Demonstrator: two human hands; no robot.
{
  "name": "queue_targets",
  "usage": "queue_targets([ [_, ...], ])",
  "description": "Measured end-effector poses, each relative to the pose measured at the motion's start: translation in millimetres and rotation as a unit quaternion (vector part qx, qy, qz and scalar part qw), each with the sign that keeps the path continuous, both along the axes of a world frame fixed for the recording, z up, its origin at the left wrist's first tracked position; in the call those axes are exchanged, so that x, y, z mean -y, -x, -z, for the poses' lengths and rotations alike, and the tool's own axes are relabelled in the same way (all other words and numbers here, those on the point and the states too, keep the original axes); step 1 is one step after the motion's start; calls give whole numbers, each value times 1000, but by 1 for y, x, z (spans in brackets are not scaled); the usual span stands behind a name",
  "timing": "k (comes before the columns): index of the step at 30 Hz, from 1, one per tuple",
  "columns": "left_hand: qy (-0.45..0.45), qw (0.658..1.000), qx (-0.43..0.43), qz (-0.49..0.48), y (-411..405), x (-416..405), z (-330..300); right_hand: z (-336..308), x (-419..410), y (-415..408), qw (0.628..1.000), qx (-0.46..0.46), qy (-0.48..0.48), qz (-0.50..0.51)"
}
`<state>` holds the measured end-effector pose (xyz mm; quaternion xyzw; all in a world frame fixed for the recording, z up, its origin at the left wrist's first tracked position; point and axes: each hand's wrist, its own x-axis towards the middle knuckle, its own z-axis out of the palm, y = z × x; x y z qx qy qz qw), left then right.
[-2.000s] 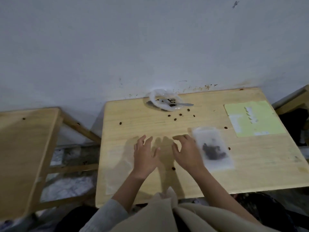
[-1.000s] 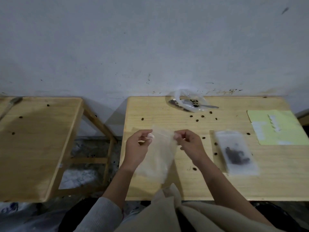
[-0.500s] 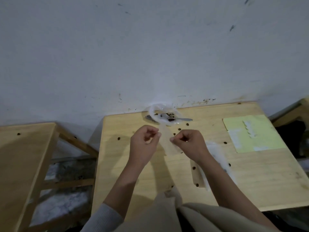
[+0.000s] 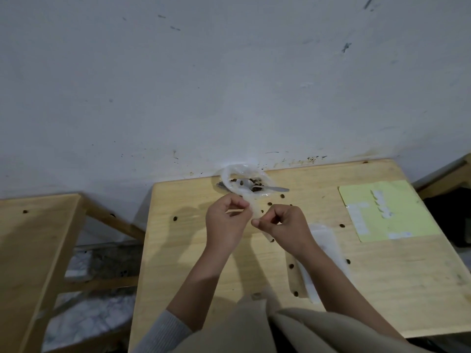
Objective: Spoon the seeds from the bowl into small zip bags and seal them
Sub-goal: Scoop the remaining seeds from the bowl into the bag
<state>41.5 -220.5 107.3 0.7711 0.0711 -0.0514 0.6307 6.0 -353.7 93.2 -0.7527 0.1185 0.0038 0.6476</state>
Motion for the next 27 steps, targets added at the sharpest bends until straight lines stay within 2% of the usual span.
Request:
queue_targets([
  [3,-25,999,-14,-26,0,-2,0,1,-5,0,999,-5,-49,-1],
  [6,-15,998,-27,-53,2,-4,0,-2,-7,-1,998,-7,-57,-10],
  [11,5,999,-33,-41,2,-13,-1,-7,-3,-1,998,-37,-15,-44],
  [16,-40,999,-26,-14,3,-14,-5,-9,-3,0,999,-44,16,-21],
  [23,-69,997,-26,6,3,-10,-12,-8,-9,3,990,9,138,-9],
  [27,-54,998,-18,-31,7,-7,-14,-11,-7,3,990,28,141,-6],
])
